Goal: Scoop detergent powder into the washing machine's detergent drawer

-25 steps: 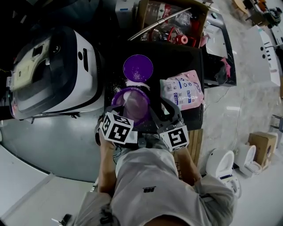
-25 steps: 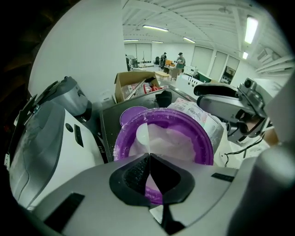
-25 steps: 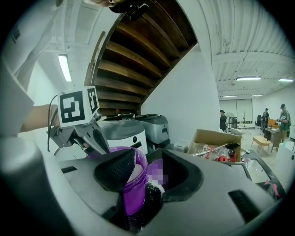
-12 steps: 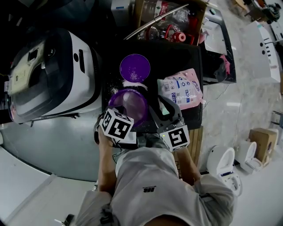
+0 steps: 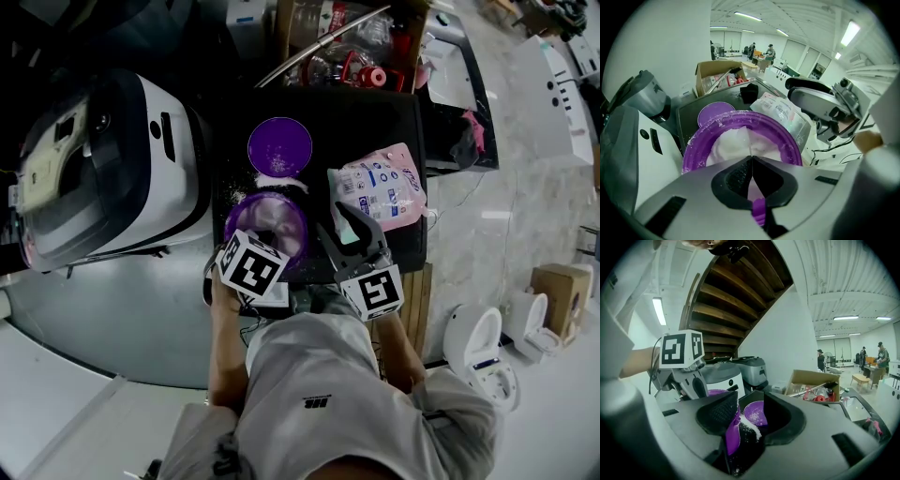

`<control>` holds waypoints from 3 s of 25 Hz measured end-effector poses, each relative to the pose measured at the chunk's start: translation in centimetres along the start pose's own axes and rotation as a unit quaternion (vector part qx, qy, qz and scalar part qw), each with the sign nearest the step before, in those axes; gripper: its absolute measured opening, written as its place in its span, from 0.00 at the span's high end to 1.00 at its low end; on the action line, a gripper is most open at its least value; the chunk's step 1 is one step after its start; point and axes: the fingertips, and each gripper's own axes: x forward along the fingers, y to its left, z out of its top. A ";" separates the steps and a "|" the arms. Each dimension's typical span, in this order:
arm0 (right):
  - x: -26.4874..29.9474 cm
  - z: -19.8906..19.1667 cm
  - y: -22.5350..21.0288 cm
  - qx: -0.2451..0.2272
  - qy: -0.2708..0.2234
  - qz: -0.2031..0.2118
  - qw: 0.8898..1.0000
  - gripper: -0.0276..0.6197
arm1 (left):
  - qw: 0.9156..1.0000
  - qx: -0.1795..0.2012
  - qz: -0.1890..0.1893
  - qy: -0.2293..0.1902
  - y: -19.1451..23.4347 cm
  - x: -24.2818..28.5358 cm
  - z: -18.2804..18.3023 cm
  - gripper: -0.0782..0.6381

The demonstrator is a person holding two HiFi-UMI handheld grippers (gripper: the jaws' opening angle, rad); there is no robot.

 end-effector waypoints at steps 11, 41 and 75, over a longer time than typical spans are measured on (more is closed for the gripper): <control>-0.9 -0.9 0.5 0.010 0.030 -0.004 1.000 0.69 | 0.995 -0.038 -0.072 -0.064 -1.3 -2.0 0.0 0.87; -2.2 -1.3 9.3 -0.021 0.047 -0.042 0.998 0.69 | 0.930 -0.139 -0.181 -0.290 -0.8 -7.1 -3.1 0.87; -8.4 -0.8 16.9 -0.049 0.017 -0.017 0.999 0.69 | 0.914 -0.142 -0.146 -0.351 -5.9 -12.0 -10.4 0.87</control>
